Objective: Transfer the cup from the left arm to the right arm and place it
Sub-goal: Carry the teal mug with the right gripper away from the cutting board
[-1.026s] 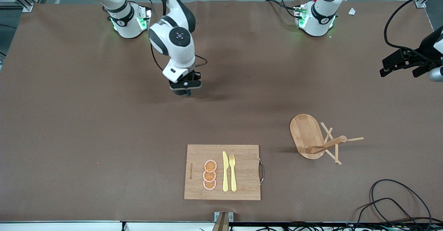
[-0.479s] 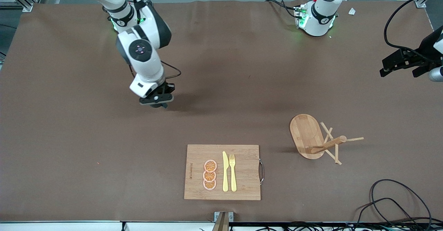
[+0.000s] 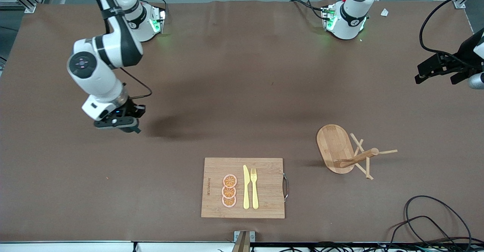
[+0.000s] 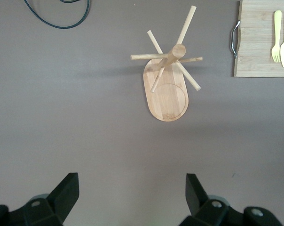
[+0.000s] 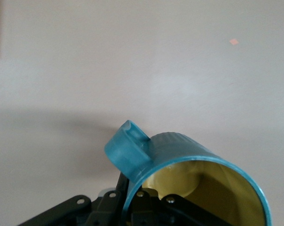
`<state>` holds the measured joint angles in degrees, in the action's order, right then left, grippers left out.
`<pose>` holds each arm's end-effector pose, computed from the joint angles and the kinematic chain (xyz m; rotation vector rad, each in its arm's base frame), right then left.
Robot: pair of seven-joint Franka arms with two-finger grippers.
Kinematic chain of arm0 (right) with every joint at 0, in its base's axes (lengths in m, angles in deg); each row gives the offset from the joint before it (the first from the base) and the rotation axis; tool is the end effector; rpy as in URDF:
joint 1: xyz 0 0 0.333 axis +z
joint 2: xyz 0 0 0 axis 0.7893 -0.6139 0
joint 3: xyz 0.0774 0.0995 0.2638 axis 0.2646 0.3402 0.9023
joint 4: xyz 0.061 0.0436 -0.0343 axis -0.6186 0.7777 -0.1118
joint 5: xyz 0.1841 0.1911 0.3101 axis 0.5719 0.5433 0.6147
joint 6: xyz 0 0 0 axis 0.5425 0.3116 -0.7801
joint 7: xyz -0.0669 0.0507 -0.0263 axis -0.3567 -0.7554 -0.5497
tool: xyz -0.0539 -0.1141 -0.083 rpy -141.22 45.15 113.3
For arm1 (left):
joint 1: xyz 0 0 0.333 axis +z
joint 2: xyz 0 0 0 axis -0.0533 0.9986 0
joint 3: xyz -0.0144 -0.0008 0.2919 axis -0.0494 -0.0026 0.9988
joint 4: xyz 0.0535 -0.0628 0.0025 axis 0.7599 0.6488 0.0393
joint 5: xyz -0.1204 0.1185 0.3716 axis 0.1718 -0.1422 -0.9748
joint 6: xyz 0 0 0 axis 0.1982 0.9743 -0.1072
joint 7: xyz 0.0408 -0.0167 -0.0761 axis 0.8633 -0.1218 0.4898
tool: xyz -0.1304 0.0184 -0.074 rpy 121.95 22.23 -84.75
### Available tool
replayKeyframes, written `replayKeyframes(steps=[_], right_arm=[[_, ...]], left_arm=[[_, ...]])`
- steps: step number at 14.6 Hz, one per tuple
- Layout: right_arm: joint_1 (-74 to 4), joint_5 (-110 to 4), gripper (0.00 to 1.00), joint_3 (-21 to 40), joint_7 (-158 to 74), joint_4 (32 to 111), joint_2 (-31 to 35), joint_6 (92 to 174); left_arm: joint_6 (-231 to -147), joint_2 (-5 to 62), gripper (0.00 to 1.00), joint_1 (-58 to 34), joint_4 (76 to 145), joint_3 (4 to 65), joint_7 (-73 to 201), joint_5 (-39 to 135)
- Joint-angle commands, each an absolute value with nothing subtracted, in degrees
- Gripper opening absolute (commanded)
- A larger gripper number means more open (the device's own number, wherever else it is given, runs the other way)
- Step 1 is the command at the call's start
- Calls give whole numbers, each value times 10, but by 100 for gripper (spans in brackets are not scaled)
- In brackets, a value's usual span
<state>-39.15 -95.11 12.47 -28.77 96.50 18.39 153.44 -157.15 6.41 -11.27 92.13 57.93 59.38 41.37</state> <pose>0.5673 0.1001 0.2724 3.0741 0.1564 0.1512 0.5794 -0.0377 0.5884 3.1035 -0.0257 0.0137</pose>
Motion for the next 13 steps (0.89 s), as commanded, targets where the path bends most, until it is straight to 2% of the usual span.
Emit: replayKeyframes(steps=[1,8,13], right_arm=[[-431,-955,0,135,-302,975,171,1586],[-535,-948,0,137,-438,935,108,1607],[-563,-945,0,141,-458,929,44,1681]], left_arm=[[-1576,59,100,-112,925,577,598,405],[-1576,58,100,-112,926,577,598,405],[-1576,59,100,-112,926,577,598,405]])
